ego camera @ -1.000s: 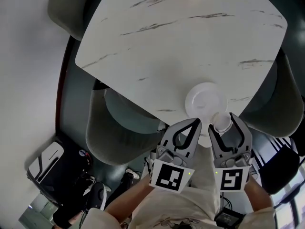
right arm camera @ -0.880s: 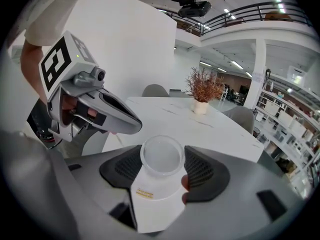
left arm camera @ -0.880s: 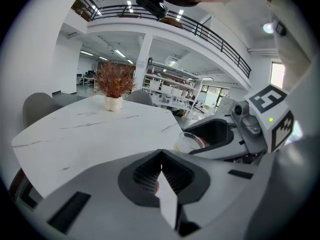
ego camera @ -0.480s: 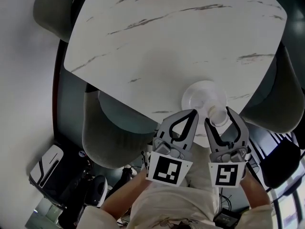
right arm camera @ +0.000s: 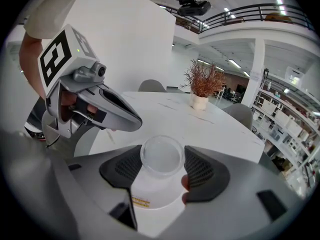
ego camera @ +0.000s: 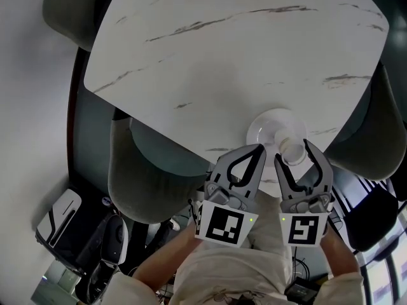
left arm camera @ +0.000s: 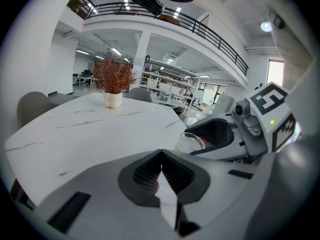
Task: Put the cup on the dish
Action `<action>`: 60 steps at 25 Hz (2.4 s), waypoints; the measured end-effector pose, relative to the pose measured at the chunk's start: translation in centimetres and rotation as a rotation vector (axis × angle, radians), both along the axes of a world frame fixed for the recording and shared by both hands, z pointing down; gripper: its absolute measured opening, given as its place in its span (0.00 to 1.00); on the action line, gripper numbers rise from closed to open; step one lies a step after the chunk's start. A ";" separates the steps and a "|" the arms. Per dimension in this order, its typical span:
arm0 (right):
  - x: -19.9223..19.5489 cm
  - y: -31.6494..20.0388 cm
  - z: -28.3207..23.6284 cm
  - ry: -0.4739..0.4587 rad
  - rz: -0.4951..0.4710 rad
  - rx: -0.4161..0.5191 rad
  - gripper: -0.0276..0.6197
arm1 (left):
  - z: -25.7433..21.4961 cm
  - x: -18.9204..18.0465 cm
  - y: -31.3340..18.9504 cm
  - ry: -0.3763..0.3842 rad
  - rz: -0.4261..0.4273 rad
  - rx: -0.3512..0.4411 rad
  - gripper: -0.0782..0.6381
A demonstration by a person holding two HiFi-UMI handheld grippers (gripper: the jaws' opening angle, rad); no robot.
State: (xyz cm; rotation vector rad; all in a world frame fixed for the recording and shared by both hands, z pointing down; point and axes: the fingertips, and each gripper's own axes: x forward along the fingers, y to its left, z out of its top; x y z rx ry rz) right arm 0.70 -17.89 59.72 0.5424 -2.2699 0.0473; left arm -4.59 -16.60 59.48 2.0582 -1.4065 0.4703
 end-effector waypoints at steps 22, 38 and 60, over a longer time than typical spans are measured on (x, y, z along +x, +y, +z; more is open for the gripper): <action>-0.3 -0.3 0.2 -0.059 0.059 0.008 0.44 | -0.5 -0.4 1.5 -0.028 0.005 0.010 0.12; 1.1 1.2 -3.1 -0.116 0.046 -0.001 0.44 | -3.3 0.9 2.3 -0.054 -0.026 0.043 0.12; 2.5 2.4 -13.9 -0.294 0.030 0.023 0.44 | -14.1 3.8 4.1 -0.080 -0.093 0.162 0.12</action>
